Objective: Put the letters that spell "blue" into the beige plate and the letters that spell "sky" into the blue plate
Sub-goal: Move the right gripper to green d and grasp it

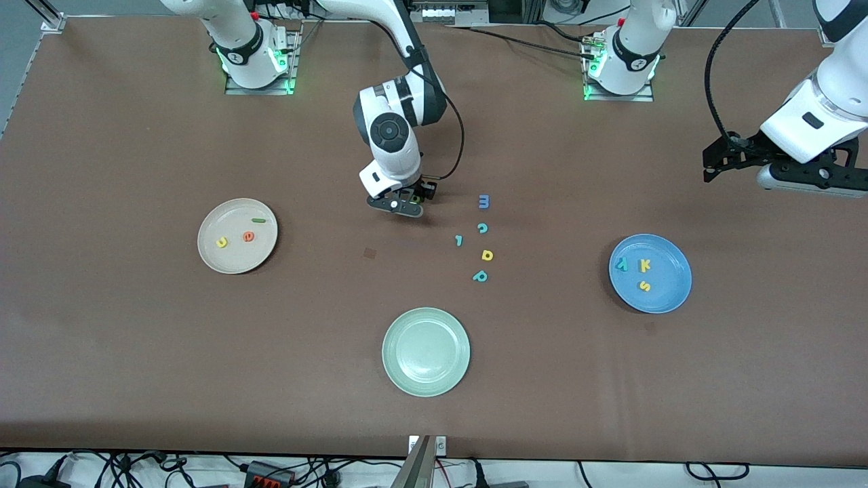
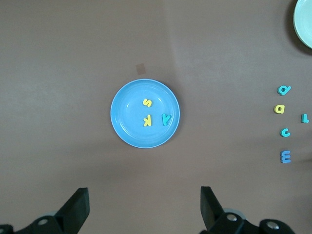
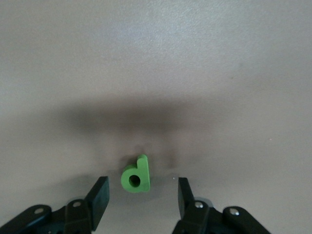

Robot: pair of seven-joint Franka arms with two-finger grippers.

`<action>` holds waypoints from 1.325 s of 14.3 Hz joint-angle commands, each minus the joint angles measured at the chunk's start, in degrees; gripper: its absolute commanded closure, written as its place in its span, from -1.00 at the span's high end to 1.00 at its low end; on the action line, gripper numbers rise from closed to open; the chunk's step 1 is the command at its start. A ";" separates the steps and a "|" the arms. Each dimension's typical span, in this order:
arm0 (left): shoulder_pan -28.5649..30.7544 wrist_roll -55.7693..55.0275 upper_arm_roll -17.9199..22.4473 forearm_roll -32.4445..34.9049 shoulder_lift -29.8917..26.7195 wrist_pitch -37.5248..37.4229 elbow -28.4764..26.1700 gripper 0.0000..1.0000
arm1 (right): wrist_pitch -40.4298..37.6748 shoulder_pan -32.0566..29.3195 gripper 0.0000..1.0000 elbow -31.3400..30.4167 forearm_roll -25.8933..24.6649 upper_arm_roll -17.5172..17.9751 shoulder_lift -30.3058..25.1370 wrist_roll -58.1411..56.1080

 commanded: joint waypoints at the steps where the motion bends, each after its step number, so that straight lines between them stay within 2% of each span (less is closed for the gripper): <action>1: 0.35 1.00 -0.33 -0.42 0.84 -1.36 1.82 1.00 | 0.41 -0.05 0.22 1.19 0.24 0.17 1.34 -0.49; 10: 0.35 1.00 -0.33 -0.42 0.84 -1.36 1.91 1.00 | 0.32 -0.05 0.01 2.86 0.07 0.26 3.10 -2.52; 12: 0.35 1.00 -0.42 -0.42 0.84 -1.45 2.17 1.00 | 0.24 -0.05 -0.13 2.78 0.07 0.26 3.10 -3.13; 15: 0.26 1.00 -0.51 -0.42 0.85 -1.45 2.35 1.00 | 0.06 -0.05 -0.55 2.78 0.15 0.26 3.10 -3.22; 19: 0.26 1.00 -0.51 -0.42 0.93 -1.45 2.35 1.00 | -0.03 -0.05 -0.63 2.86 0.07 0.17 2.84 -3.48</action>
